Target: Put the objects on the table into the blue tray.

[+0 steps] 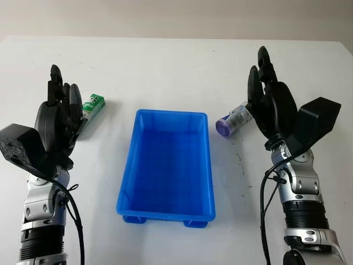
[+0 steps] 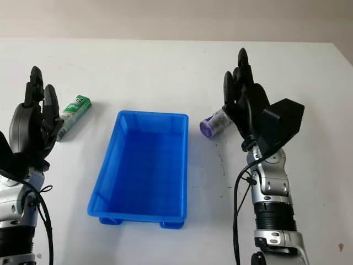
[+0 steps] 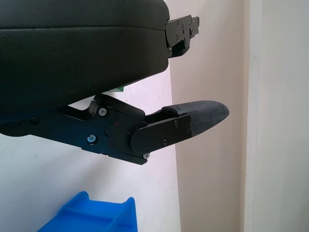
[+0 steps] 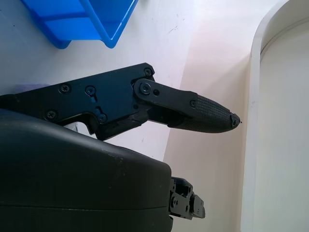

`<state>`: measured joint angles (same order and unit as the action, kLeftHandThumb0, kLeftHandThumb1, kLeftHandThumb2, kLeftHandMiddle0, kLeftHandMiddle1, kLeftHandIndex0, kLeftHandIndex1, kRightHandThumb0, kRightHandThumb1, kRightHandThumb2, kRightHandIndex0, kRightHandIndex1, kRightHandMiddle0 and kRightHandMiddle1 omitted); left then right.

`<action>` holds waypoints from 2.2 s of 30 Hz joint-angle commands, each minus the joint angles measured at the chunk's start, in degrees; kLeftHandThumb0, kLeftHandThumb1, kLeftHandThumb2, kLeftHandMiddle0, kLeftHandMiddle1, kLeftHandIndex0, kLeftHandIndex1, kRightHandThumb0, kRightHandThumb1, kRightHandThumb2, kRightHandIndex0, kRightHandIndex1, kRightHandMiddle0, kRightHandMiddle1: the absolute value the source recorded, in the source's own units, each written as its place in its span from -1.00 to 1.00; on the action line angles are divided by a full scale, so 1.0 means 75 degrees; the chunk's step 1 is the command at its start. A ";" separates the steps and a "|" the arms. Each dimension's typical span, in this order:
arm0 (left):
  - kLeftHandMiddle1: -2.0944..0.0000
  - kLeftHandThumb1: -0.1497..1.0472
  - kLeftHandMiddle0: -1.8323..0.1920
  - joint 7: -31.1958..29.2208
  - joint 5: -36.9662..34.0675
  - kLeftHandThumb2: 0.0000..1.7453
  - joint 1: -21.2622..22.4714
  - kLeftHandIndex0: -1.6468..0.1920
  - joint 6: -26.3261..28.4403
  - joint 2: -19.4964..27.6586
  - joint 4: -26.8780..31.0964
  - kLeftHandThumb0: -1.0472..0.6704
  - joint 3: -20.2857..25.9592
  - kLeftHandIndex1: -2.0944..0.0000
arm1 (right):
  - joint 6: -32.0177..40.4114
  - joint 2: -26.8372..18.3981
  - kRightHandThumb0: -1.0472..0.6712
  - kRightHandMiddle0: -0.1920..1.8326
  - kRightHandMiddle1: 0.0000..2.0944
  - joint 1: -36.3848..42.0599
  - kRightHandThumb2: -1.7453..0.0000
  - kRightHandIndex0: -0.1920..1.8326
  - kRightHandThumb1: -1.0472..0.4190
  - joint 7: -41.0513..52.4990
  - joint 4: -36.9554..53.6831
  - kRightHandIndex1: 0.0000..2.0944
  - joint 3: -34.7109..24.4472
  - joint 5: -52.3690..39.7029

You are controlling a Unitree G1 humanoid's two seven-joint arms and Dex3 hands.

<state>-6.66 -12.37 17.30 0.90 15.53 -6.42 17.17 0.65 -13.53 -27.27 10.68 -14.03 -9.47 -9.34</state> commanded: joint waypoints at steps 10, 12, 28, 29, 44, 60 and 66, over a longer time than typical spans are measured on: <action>1.00 1.00 1.00 0.0020 0.0026 -0.22 0.0219 1.00 -0.0157 0.0036 -0.0160 -0.63 -0.0001 1.00 | 0.0152 -0.0302 -0.58 -1.00 -1.00 -0.0284 0.28 -1.00 -1.00 0.0070 0.0036 -1.00 -0.0097 0.0049; 1.00 1.00 1.00 0.0000 0.0016 -0.21 0.0209 1.00 -0.0160 0.0052 -0.0124 -0.63 0.0003 1.00 | 0.0043 -0.0607 -0.61 -1.00 -1.00 -0.0526 0.33 -1.00 -1.00 0.0216 -0.0029 -1.00 -0.0135 0.0131; 1.00 1.00 1.00 0.0003 -0.0043 -0.22 0.0155 1.00 -0.0108 0.0036 -0.0041 -0.63 0.0027 1.00 | -0.2834 -0.4093 -0.71 -0.50 -0.58 -0.4057 0.94 -0.37 -0.61 0.1538 -0.2757 -0.77 0.2387 0.4528; 1.00 1.00 1.00 0.0011 -0.0049 -0.22 0.0163 1.00 -0.0097 0.0025 -0.0039 -0.63 0.0026 1.00 | -0.2990 -0.4176 -0.65 -0.53 -0.67 -0.4136 0.94 -0.43 -0.59 0.1734 -0.2809 -0.84 0.2649 0.4813; 1.00 1.00 1.00 -0.0089 -0.0082 -0.25 0.0101 1.00 -0.0129 0.0105 -0.0098 -0.62 0.0129 1.00 | -0.4639 -0.4190 -0.35 -0.59 -0.95 -0.4234 0.93 -0.58 -0.64 0.1411 -0.3925 -0.96 0.4915 0.7675; 1.00 1.00 1.00 -0.0067 0.0032 -0.23 0.0110 1.00 -0.0093 0.0085 -0.0071 -0.63 0.0068 1.00 | -0.5415 -0.3933 -0.23 -0.72 0.76 -0.4144 0.94 -0.44 -0.98 -0.4088 -0.6147 0.95 0.6554 0.9852; 1.00 1.00 1.00 -0.0092 0.0011 -0.23 0.0179 1.00 -0.0110 0.0073 -0.0161 -0.62 0.0065 1.00 | -0.5324 -0.3819 -0.31 -0.52 0.98 -0.4494 0.90 0.08 -0.99 -0.5484 -0.6540 1.00 0.6797 1.0092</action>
<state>-7.27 -12.41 18.07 0.24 15.58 -7.45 17.76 -39.67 -43.98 -59.76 -29.12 -62.72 40.66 66.11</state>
